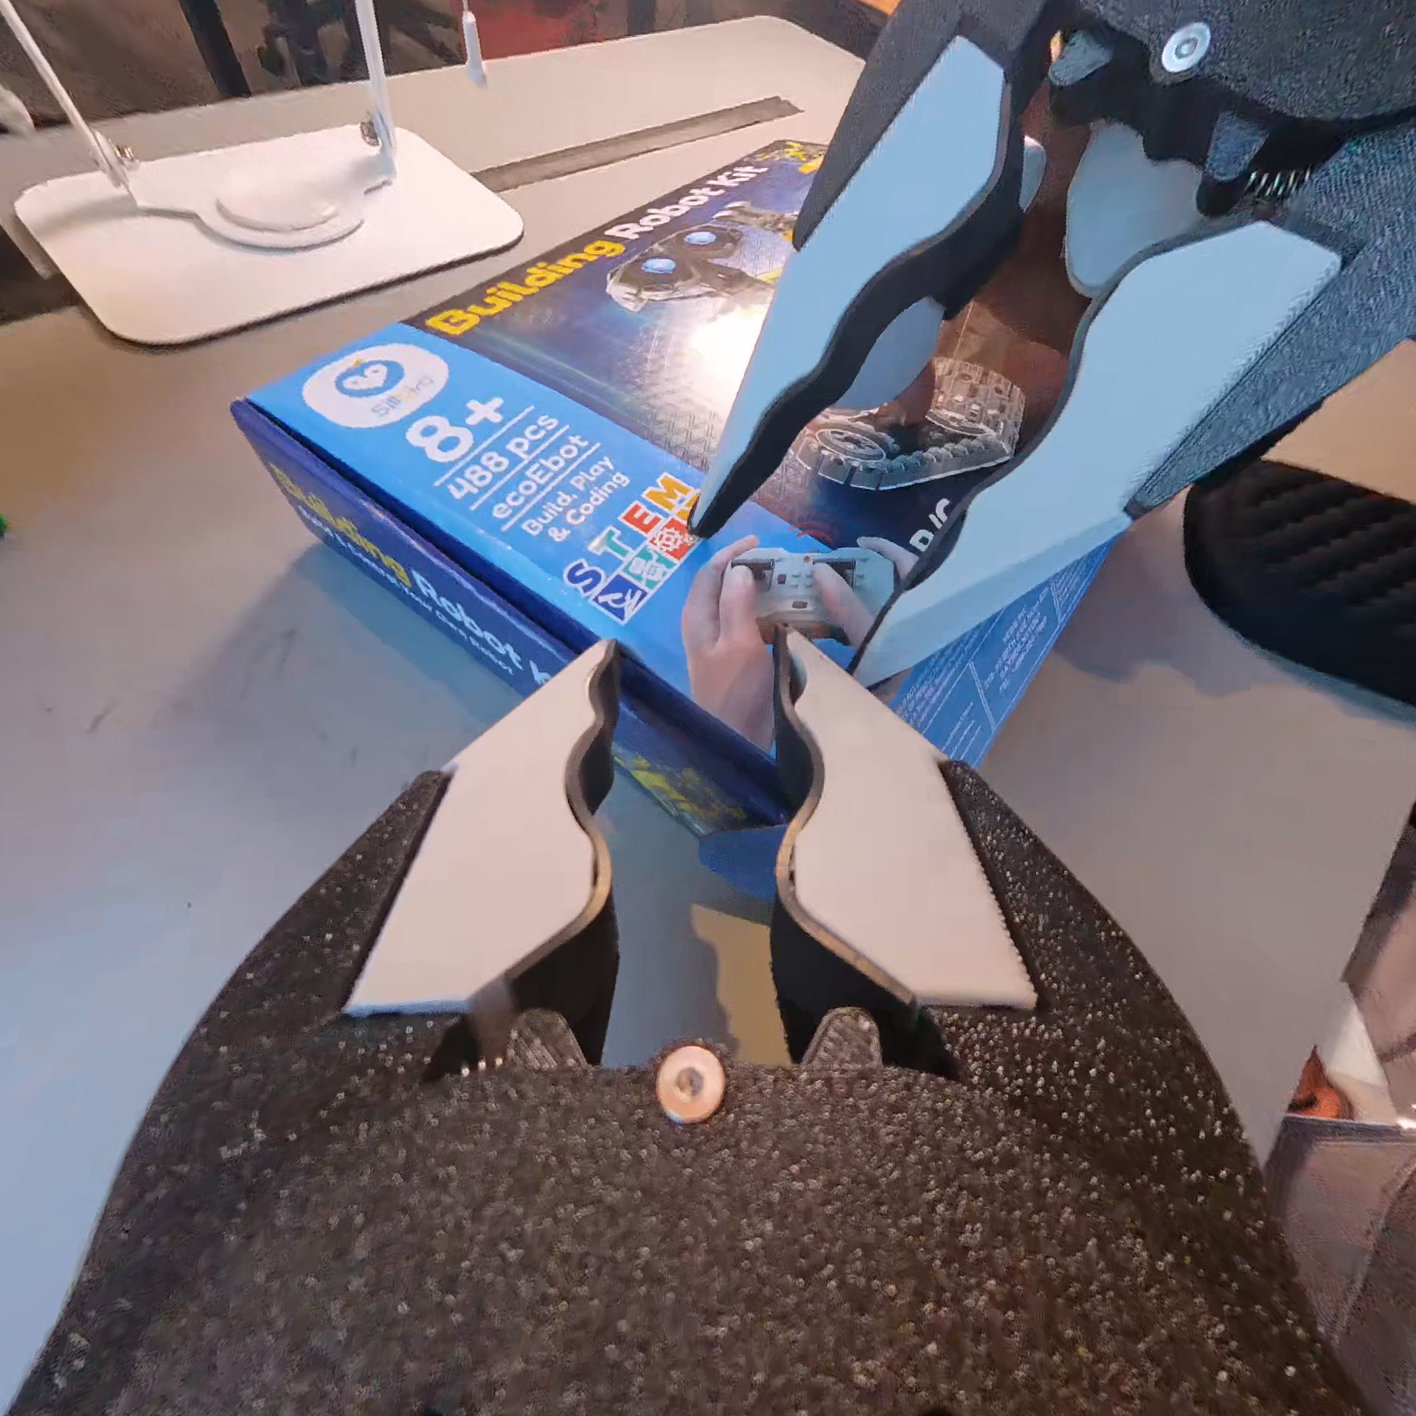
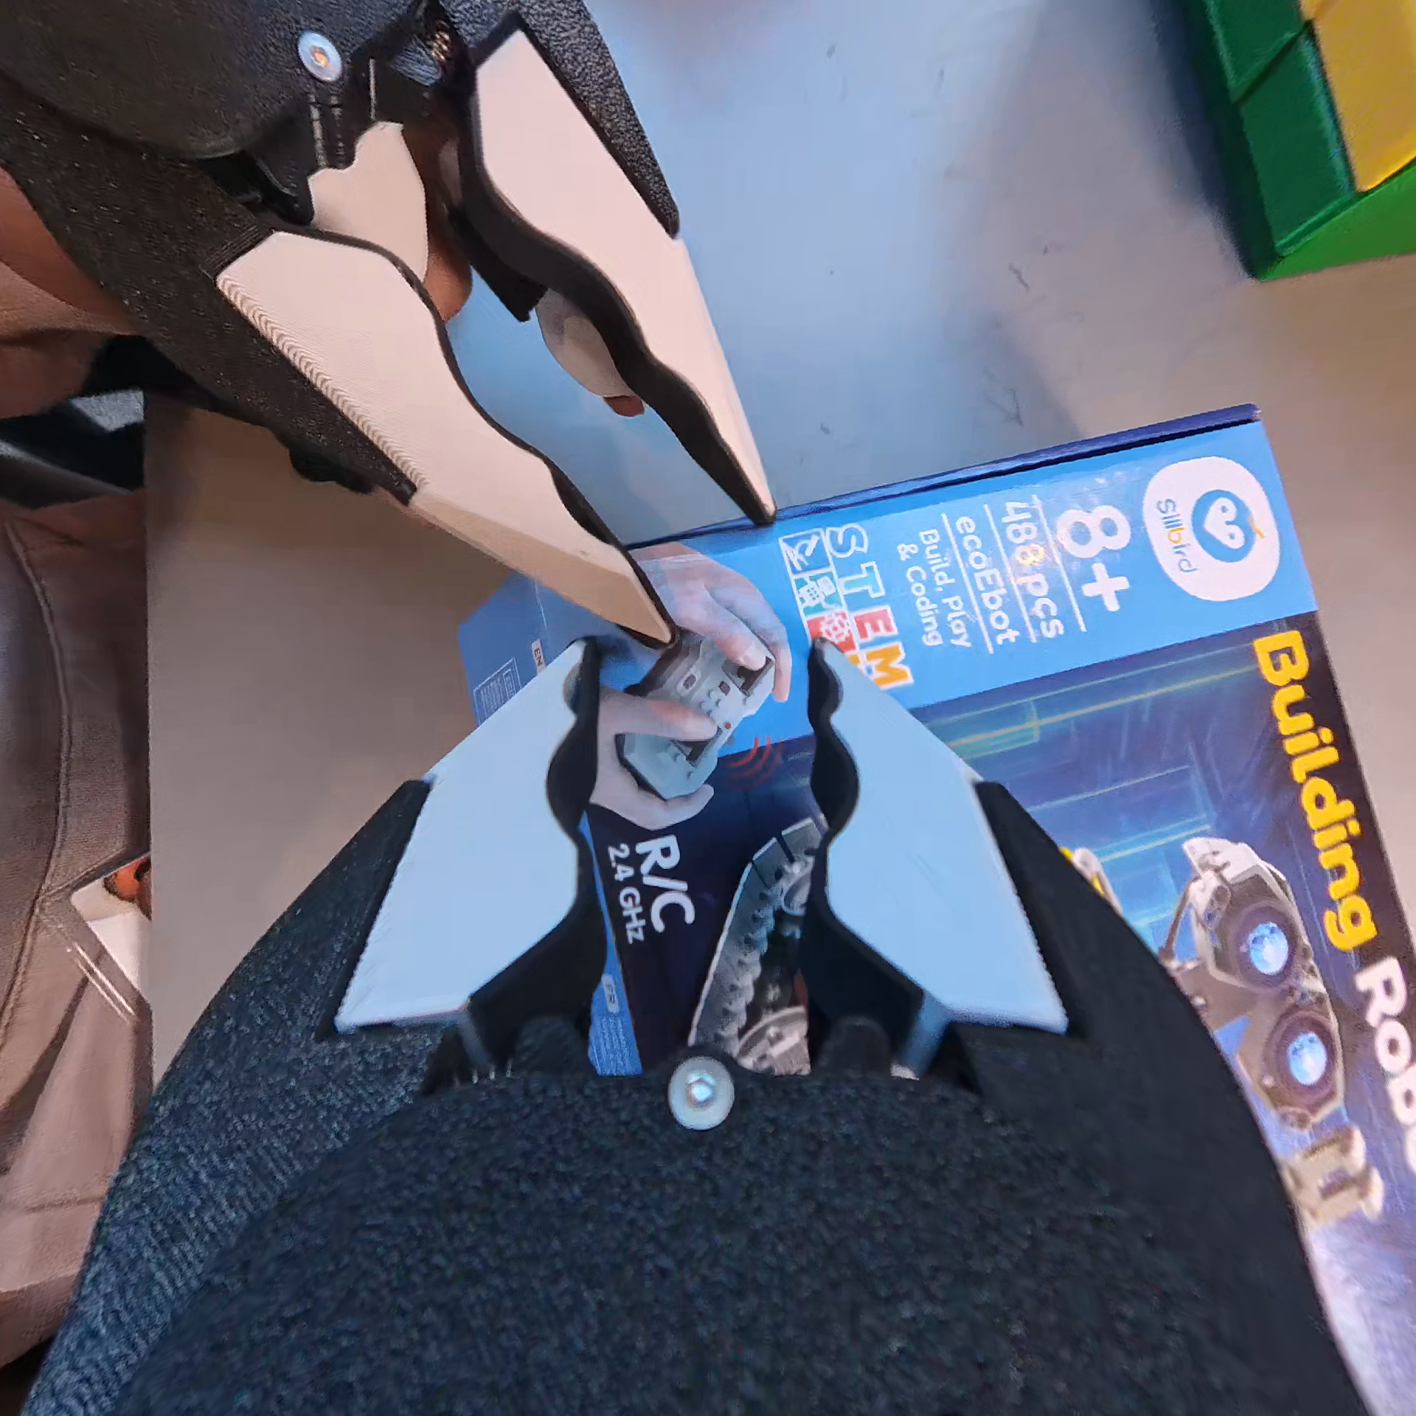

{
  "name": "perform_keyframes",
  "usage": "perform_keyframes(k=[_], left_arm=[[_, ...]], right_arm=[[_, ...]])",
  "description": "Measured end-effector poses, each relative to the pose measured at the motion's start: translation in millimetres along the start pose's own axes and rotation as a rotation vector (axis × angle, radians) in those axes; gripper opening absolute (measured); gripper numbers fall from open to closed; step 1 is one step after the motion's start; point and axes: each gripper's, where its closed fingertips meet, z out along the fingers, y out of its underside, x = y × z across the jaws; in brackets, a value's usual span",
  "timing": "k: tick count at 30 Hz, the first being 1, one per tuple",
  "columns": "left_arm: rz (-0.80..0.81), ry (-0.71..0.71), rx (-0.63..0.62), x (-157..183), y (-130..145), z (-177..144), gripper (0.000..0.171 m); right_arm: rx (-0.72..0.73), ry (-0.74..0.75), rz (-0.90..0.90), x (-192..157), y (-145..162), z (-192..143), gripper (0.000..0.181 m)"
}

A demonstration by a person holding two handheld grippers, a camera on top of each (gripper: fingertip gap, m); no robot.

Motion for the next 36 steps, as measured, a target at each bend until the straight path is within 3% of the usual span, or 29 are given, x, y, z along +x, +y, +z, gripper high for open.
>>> perform_keyframes(k=[4, 9, 11, 14, 16, 18, 20, 21, 22, 25, 28, 34, 36], left_arm=[[0.044, -0.014, 0.003, 1, -2, -1, 0.036], [0.115, -0.026, 0.038, 3, -11, -8, 0.031], [0.126, -0.01, 0.087, 5, -17, -20, 0.041], [0.132, 0.114, 0.141, 24, -14, -40, 0.068], [0.266, 0.118, 0.123, 38, -1, -42, 0.09], [0.503, -0.073, 0.062, 29, 12, -29, 0.099], [0.782, -0.255, 0.018, 21, 12, -17, 0.086], [0.892, -0.295, 0.023, 23, 6, -15, 0.072], [0.936, -0.319, 0.045, 24, -4, -17, 0.069], [0.839, -0.258, 0.198, 28, -50, -38, 0.062], [0.705, -0.182, 0.271, 19, -97, -48, 0.061], [0.45, -0.061, 0.442, -13, -167, -51, 0.06], [0.394, -0.045, 0.476, -25, -181, -49, 0.06]], right_arm=[[0.119, 0.029, 0.077, 6, 16, -33, 0.068], [0.284, 0.183, 0.15, 27, 70, -103, 0.075], [0.336, 0.281, 0.11, 25, 95, -130, 0.084], [0.274, 0.439, -0.011, 10, 142, -145, 0.092], [0.276, 0.493, -0.057, -8, 155, -143, 0.089], [0.325, 0.515, -0.082, -25, 152, -140, 0.082], [0.36, 0.564, -0.097, -28, 145, -139, 0.08], [0.352, 0.605, -0.124, -25, 143, -139, 0.08], [0.362, 0.631, -0.147, -24, 138, -141, 0.078], [0.501, 0.553, -0.145, -40, 107, -150, 0.068], [0.579, 0.44, -0.147, -55, 84, -148, 0.058], [0.451, 0.488, -0.114, -21, 65, -107, 0.04], [0.395, 0.443, -0.069, -9, 61, -86, 0.048]])
